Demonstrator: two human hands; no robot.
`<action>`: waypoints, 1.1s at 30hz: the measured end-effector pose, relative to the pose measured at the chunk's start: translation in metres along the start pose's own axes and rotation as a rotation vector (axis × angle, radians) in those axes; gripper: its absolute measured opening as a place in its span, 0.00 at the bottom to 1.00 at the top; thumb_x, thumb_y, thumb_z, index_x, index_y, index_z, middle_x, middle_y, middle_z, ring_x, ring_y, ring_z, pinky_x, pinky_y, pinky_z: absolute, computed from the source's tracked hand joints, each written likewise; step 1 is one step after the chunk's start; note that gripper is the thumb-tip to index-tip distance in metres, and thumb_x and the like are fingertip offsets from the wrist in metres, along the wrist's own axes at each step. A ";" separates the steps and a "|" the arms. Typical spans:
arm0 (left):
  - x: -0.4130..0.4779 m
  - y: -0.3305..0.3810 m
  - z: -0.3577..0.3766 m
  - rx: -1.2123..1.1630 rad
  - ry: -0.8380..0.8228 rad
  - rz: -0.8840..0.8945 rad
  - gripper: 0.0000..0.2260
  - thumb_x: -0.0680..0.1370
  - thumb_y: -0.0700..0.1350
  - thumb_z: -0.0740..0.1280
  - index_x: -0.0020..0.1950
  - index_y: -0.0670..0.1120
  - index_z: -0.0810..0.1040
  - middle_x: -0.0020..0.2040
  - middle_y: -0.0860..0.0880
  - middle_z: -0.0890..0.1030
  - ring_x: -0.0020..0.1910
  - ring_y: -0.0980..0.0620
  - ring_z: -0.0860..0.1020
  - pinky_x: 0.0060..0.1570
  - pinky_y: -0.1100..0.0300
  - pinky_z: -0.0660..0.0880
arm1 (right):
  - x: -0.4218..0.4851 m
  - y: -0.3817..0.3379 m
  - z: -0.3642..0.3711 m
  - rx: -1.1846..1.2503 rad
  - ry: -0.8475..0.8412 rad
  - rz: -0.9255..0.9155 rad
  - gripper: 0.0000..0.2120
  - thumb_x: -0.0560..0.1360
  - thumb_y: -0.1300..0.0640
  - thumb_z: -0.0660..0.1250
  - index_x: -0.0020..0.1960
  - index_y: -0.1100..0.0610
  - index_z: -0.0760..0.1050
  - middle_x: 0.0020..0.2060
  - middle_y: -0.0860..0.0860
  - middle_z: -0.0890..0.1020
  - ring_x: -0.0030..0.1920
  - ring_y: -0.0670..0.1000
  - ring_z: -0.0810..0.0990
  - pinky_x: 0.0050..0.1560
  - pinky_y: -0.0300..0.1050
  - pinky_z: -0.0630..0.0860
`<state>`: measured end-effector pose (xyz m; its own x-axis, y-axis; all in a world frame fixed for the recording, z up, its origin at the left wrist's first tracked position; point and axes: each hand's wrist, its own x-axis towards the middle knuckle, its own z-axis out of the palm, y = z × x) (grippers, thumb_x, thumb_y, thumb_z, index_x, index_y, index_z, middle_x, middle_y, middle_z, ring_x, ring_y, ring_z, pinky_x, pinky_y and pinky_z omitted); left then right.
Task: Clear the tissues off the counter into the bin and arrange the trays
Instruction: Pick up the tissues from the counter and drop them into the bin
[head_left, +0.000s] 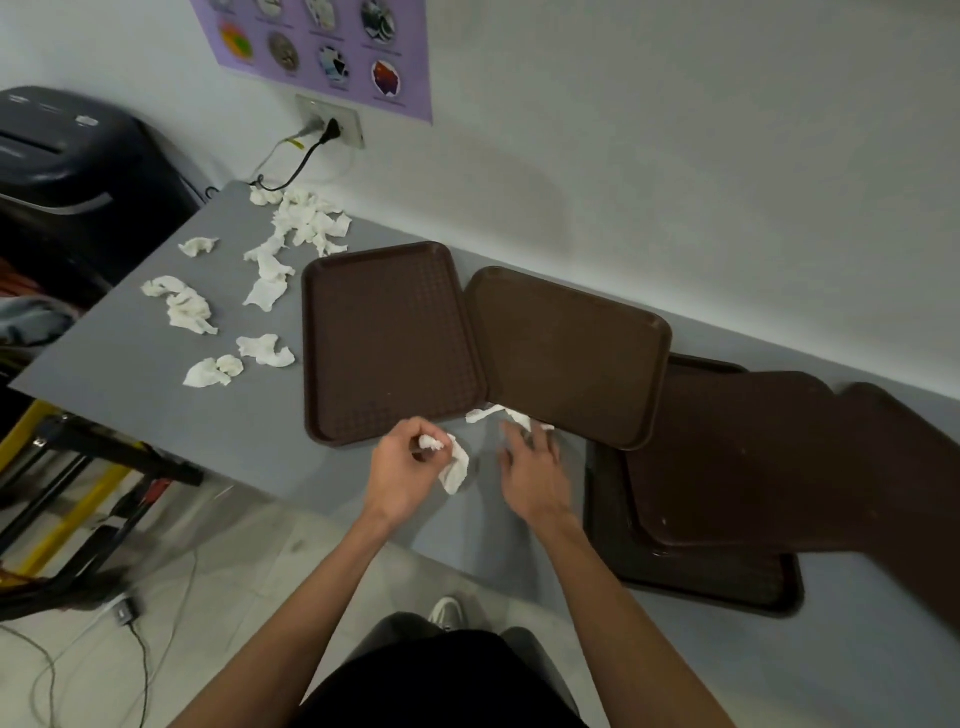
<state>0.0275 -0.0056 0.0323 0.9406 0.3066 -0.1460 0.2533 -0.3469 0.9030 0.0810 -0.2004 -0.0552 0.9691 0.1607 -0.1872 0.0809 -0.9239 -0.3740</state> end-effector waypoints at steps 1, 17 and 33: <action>0.000 0.006 -0.004 -0.037 0.007 0.007 0.10 0.74 0.35 0.75 0.42 0.51 0.83 0.43 0.54 0.86 0.43 0.53 0.84 0.44 0.60 0.79 | 0.005 -0.002 0.005 -0.023 -0.022 -0.019 0.23 0.86 0.50 0.58 0.80 0.47 0.65 0.81 0.56 0.63 0.80 0.66 0.62 0.77 0.64 0.66; -0.018 0.049 0.030 -0.287 -0.127 -0.021 0.07 0.76 0.40 0.77 0.53 0.47 0.86 0.46 0.48 0.88 0.49 0.48 0.87 0.50 0.52 0.82 | -0.104 0.070 -0.052 0.466 0.344 0.265 0.10 0.80 0.60 0.72 0.56 0.48 0.87 0.45 0.48 0.86 0.43 0.43 0.82 0.48 0.23 0.71; -0.216 0.161 0.277 -0.250 -0.543 0.169 0.08 0.75 0.38 0.78 0.51 0.48 0.87 0.47 0.49 0.88 0.50 0.49 0.87 0.53 0.53 0.82 | -0.361 0.265 -0.176 1.222 0.863 0.697 0.03 0.77 0.57 0.76 0.50 0.50 0.88 0.43 0.49 0.90 0.49 0.51 0.89 0.61 0.61 0.83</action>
<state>-0.0722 -0.3730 0.0971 0.9606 -0.2517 -0.1179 0.0917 -0.1133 0.9893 -0.2063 -0.5642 0.0735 0.6070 -0.7567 -0.2427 -0.2131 0.1392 -0.9671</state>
